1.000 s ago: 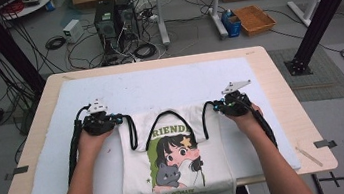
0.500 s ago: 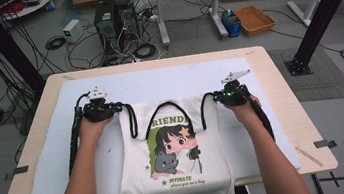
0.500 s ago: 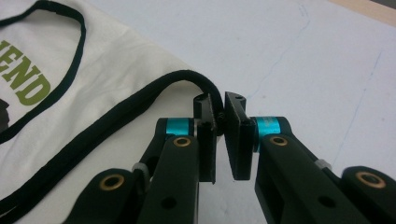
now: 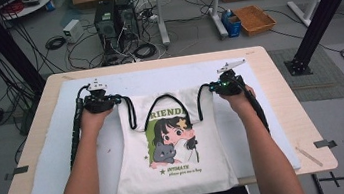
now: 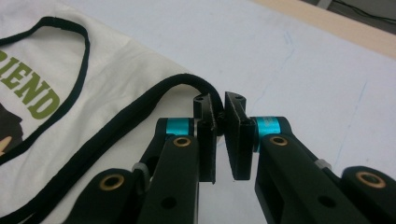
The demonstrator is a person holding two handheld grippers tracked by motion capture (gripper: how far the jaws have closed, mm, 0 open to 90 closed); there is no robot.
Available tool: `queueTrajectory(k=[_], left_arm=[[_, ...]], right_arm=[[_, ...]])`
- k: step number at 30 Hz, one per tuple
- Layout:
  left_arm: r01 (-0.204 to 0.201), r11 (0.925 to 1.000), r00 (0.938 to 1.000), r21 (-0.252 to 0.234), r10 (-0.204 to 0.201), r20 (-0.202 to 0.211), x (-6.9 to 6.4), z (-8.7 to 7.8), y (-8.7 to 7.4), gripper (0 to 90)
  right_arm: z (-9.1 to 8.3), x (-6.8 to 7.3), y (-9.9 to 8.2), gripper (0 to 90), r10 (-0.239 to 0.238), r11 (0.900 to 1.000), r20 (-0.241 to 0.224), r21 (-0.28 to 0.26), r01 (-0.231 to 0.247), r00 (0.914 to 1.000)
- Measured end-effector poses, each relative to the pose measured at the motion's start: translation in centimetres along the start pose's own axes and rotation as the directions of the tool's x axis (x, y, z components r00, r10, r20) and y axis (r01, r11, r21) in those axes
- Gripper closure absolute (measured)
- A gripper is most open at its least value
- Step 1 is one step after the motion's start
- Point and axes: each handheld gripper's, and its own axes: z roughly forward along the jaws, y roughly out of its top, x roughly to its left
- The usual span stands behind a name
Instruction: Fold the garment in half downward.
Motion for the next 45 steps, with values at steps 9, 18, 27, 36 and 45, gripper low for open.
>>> queueTrajectory(k=[9, 18, 27, 36, 45], left_arm=[[-0.010, 0.9989, 0.9996, -0.046, 0.011, 0.025, 0.1, -0.5, 1.1, 84.6], [-0.004, 0.9966, 0.9978, -0.082, 0.010, 0.065, -0.3, -1.5, 0.5, 84.5], [-0.025, 0.9923, 0.9959, -0.121, 0.035, 0.084, -1.2, -3.3, -0.3, 84.3], [-0.057, 0.9861, 0.9916, -0.156, 0.074, 0.106, -2.5, -5.1, -0.8, 84.2], [-0.129, 0.9727, 0.9809, -0.193, 0.154, 0.119, -4.9, -6.8, -1.7, 84.1]], right_arm=[[-0.3, -0.6, 1.5, 84.5, 0.006, 0.9999, 0.013, -0.014, -0.006, 0.9999], [-1.2, -0.3, 0.1, 84.5, 0.008, 0.9990, -0.024, -0.045, -0.009, 0.9997], [-3.5, 0.3, -1.0, 84.5, -0.013, 0.9954, -0.056, -0.095, 0.008, 0.9984], [-5.3, 1.4, -1.8, 84.4, -0.055, 0.9908, -0.080, -0.128, 0.044, 0.9953], [-7.1, 3.3, -3.1, 84.4, -0.119, 0.9826, -0.103, -0.155, 0.102, 0.9875]])
